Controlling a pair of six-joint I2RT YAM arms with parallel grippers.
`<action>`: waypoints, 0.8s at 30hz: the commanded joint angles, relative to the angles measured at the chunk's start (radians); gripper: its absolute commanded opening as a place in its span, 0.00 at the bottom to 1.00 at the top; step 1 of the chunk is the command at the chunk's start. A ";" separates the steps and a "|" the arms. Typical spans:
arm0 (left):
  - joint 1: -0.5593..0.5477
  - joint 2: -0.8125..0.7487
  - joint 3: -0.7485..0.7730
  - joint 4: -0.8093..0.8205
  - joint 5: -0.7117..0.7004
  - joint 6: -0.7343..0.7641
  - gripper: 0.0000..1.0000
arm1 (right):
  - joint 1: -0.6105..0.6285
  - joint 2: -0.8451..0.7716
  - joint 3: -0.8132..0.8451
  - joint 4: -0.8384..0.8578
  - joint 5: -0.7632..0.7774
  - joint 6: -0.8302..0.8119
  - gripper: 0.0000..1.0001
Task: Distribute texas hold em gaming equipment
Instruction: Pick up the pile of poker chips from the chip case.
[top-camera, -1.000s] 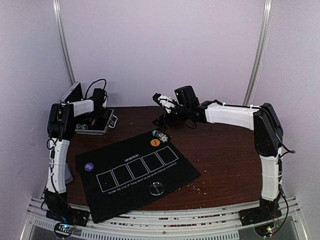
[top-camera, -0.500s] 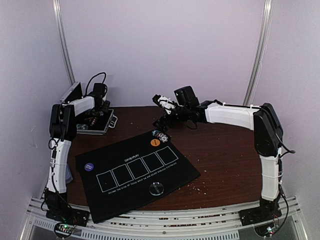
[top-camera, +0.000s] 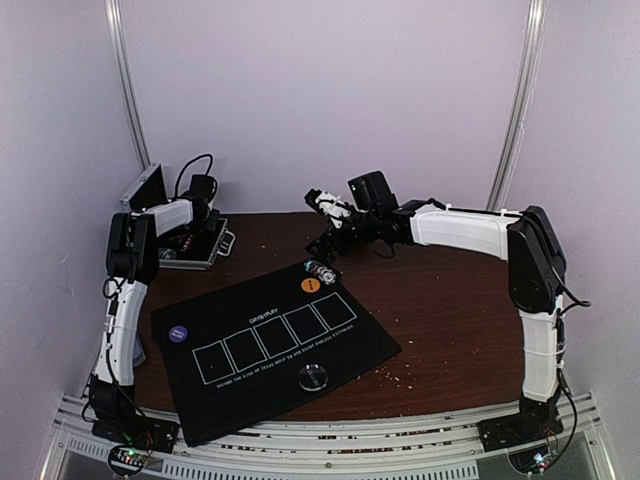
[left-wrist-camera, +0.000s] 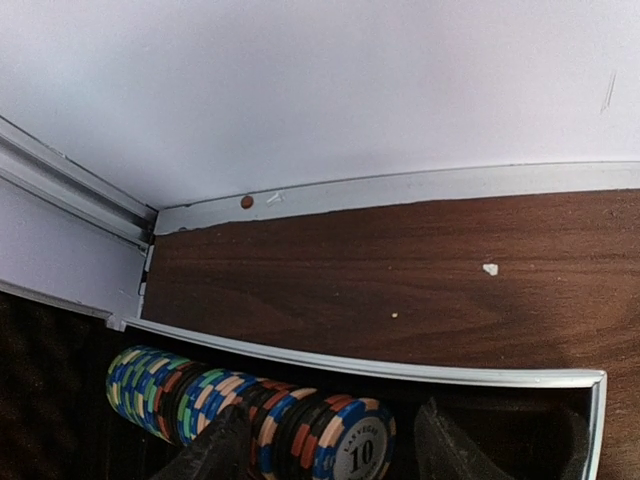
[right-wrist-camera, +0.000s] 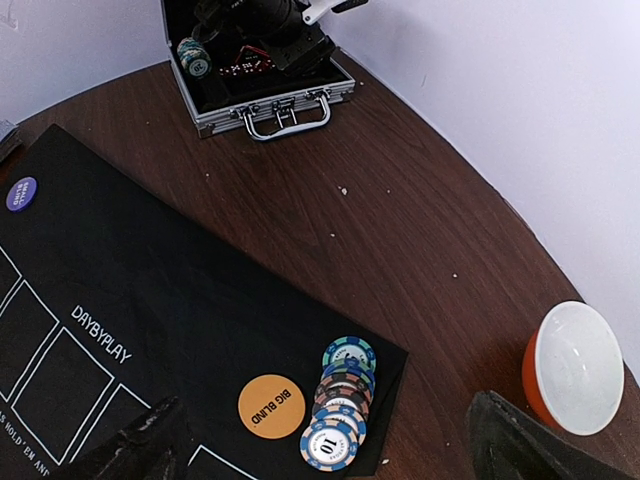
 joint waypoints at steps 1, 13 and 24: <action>0.015 0.038 0.023 -0.014 0.017 -0.018 0.57 | -0.002 0.006 0.022 -0.015 -0.021 0.014 0.98; -0.003 -0.081 -0.169 0.113 0.160 0.087 0.48 | -0.002 0.018 0.044 -0.010 -0.033 0.019 0.98; -0.018 -0.099 -0.185 0.155 0.101 0.147 0.47 | -0.002 0.014 0.038 -0.019 -0.033 0.017 0.98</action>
